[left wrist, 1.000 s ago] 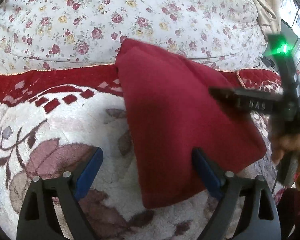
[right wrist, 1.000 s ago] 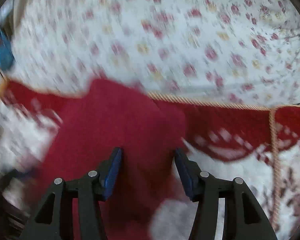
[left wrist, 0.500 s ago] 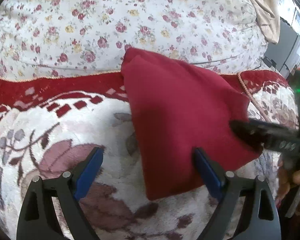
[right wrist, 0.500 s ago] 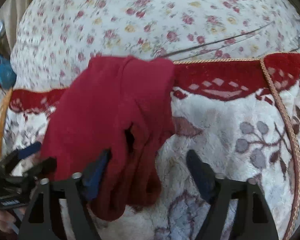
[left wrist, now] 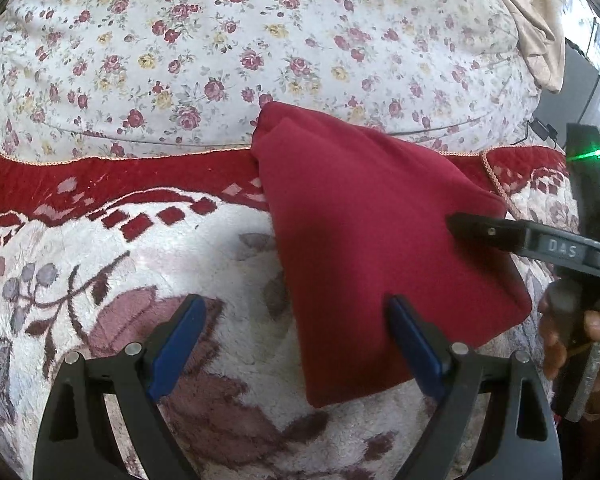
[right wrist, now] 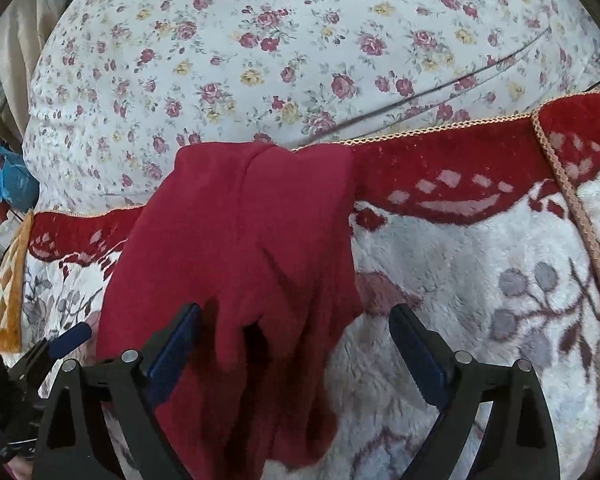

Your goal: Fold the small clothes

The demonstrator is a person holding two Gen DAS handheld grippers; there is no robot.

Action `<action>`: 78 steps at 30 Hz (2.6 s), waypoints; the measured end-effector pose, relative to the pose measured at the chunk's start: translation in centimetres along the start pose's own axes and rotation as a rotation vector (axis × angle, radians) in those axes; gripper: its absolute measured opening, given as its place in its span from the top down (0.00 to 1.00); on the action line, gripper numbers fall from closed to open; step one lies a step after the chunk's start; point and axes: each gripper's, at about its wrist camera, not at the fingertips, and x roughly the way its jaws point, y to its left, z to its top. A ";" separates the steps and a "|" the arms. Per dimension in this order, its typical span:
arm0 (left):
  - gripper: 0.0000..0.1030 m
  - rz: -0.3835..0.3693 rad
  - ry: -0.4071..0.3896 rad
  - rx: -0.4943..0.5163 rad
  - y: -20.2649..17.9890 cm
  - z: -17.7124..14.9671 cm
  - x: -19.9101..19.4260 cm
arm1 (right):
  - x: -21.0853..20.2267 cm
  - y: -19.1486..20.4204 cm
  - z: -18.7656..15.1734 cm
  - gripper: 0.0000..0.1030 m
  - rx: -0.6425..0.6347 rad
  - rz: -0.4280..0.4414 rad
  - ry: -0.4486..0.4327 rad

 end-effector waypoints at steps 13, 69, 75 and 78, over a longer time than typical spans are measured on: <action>0.10 -0.125 0.039 -0.077 0.3 3.1 2.9 | 2.6 -1.1 1.6 0.02 0.001 0.106 -0.001; 0.28 0.028 0.022 -0.109 2.0 -5.6 -9.7 | -9.3 6.3 -7.0 0.30 -0.133 0.145 -0.038; 0.11 0.082 -0.070 -0.114 1.6 -3.8 -9.9 | -10.5 11.0 -7.8 0.44 -0.322 0.137 -0.041; 0.11 0.118 -0.058 -0.105 1.4 -3.9 -8.2 | -8.1 12.2 -9.0 0.50 -0.412 0.056 0.008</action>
